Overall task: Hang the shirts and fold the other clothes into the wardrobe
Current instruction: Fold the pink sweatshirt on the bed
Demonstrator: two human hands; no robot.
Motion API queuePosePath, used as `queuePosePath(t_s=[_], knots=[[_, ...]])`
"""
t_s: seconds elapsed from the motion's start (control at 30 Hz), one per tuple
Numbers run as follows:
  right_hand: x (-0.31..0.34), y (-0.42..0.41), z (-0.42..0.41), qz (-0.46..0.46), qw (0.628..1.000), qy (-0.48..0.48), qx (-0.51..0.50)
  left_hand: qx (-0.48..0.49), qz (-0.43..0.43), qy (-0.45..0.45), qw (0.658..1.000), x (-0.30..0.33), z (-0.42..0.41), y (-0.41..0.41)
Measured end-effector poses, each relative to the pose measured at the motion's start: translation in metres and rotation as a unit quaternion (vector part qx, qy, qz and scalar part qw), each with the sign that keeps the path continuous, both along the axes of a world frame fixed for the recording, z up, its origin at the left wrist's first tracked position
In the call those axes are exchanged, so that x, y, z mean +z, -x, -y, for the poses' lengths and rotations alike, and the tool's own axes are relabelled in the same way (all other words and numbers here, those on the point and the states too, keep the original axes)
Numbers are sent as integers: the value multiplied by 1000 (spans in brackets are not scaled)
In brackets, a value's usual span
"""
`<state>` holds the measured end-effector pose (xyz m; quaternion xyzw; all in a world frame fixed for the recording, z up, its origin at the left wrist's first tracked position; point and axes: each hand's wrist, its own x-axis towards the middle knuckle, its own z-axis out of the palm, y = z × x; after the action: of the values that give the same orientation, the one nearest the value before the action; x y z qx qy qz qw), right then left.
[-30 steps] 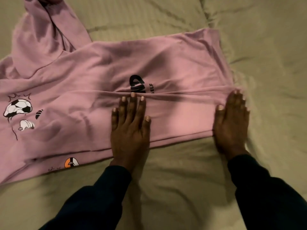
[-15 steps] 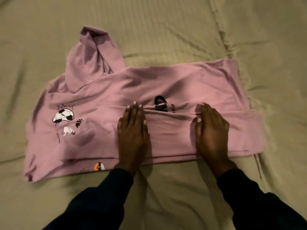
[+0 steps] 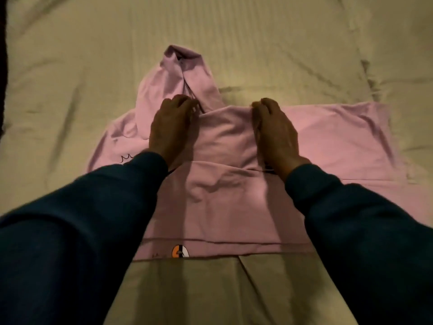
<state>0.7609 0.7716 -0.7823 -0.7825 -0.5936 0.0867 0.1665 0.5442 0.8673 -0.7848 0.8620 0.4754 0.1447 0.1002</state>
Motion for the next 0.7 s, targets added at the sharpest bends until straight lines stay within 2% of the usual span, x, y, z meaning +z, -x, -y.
queuePosePath(t_s=[0.07,0.13,0.3,0.43,0.53,0.6,0.7], knots=[[-3,-13,-8,59,998,30,24,-79,-55,-11,995,-1,-18,8],[-6,-21,-10,71,995,59,45,-125,-71,-23,989,2,-32,15],[-2,-9,-2,68,997,2,42,-172,-76,-17,982,15,-48,6],[10,12,-10,46,997,63,-16,-106,-74,0,992,15,-43,-11],[13,30,-35,-3,996,84,-18,0,34,10,999,5,-13,-12],[11,39,-56,-72,993,86,-40,45,64,-1,997,-5,13,-5],[8,44,-80,-102,988,107,-55,12,28,-2,1000,-24,32,18]])
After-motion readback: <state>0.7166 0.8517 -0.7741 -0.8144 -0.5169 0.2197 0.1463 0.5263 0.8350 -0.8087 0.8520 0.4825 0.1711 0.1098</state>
